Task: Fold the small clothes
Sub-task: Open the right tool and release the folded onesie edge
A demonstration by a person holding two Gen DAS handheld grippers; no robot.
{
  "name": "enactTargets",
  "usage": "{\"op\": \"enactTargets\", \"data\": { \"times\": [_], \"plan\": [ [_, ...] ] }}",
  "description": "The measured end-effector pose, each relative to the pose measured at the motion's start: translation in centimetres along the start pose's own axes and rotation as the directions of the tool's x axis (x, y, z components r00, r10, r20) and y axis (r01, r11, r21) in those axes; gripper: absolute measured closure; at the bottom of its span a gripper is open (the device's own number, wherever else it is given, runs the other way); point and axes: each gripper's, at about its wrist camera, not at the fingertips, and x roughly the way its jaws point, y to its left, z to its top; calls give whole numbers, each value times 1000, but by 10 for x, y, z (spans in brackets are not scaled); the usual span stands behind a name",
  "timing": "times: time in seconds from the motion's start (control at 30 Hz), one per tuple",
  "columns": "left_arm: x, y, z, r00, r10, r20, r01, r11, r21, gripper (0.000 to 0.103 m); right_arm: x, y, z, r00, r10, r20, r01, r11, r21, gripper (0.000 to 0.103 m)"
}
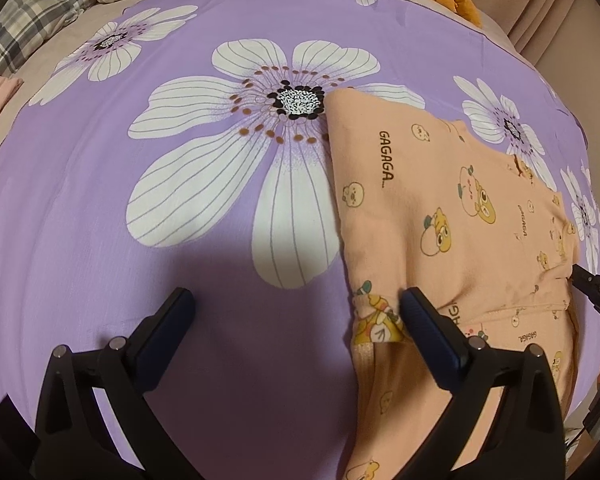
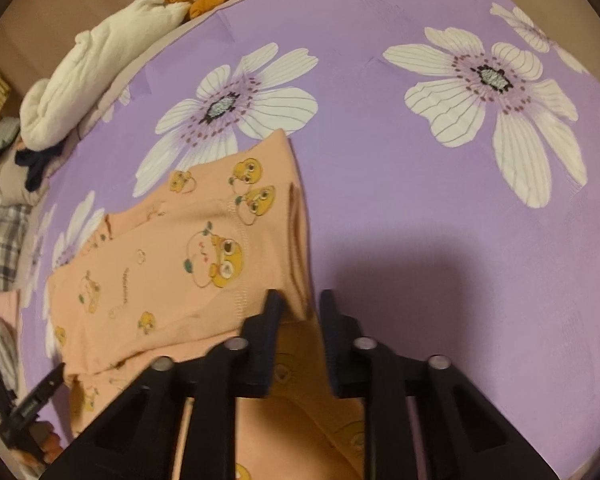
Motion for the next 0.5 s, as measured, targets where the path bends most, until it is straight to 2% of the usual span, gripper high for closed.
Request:
{"op": "enactTargets", "data": {
  "times": [0.1, 0.4, 0.5],
  "plan": [
    [0, 1, 2, 1000, -7, -9, 7, 1000, -9, 1, -4, 4, -1, 999, -23, 25, 23, 1000, -19, 97],
    [1, 2, 4, 1000, -11, -25, 11, 1000, -18, 1, -32, 11, 5, 993, -51, 109, 58, 997, -56, 98],
    [1, 3, 4, 1000, -13, -26, 12, 1000, -21, 0, -31, 10, 4, 991, -68, 113, 75, 995, -62, 98]
  ]
}}
